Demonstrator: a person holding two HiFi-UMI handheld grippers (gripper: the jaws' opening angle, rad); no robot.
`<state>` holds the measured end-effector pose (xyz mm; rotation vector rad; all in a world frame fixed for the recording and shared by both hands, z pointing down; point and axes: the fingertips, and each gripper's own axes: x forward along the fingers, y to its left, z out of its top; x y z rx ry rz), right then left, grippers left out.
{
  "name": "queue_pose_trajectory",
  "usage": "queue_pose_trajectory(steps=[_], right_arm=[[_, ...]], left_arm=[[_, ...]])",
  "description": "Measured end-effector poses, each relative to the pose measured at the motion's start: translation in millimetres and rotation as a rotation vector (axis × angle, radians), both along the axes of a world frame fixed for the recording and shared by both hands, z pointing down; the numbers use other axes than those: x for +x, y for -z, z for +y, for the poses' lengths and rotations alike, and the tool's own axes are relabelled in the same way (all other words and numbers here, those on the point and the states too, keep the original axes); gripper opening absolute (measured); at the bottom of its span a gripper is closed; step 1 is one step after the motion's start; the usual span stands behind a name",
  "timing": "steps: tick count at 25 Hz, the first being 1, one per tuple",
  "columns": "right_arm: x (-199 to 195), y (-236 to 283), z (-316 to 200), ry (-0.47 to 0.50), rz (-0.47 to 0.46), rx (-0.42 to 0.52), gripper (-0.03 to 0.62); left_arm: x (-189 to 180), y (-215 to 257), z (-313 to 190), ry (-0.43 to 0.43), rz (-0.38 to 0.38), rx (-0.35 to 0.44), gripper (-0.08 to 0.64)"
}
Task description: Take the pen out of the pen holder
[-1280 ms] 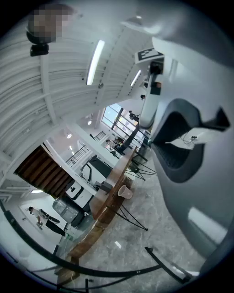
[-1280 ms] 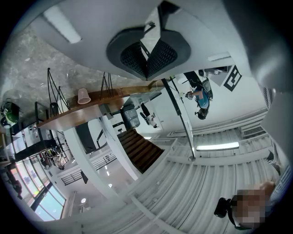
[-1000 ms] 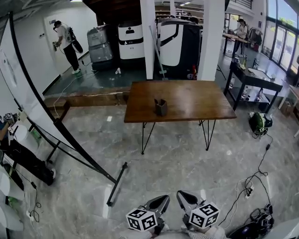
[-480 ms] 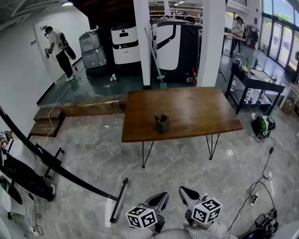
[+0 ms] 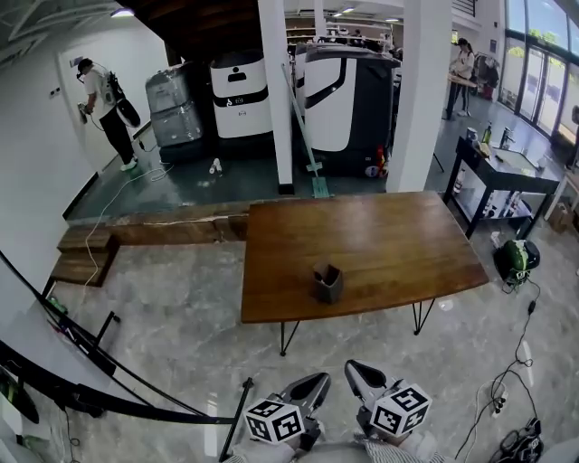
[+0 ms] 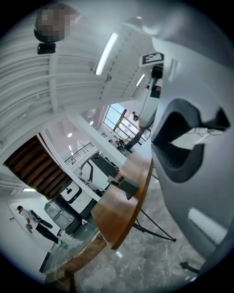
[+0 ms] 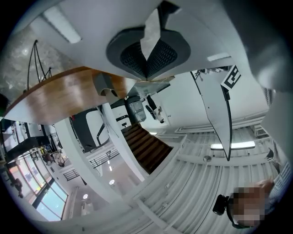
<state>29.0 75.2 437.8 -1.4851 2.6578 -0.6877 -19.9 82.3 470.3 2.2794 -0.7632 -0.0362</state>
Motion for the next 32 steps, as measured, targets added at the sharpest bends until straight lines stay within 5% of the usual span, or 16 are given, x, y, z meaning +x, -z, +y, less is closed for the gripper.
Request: queue_pose_trajectory(steps=[19, 32], right_arm=[[6.0, -13.0, -112.8, 0.08, -0.004, -0.007, -0.002], [17.7, -21.4, -219.5, 0.196, 0.077, 0.0, 0.0]], left_arm=[[3.8, -20.9, -117.8, 0.061, -0.012, -0.057, 0.008], [14.7, -33.9, -212.2, 0.179, -0.022, -0.087, 0.008]])
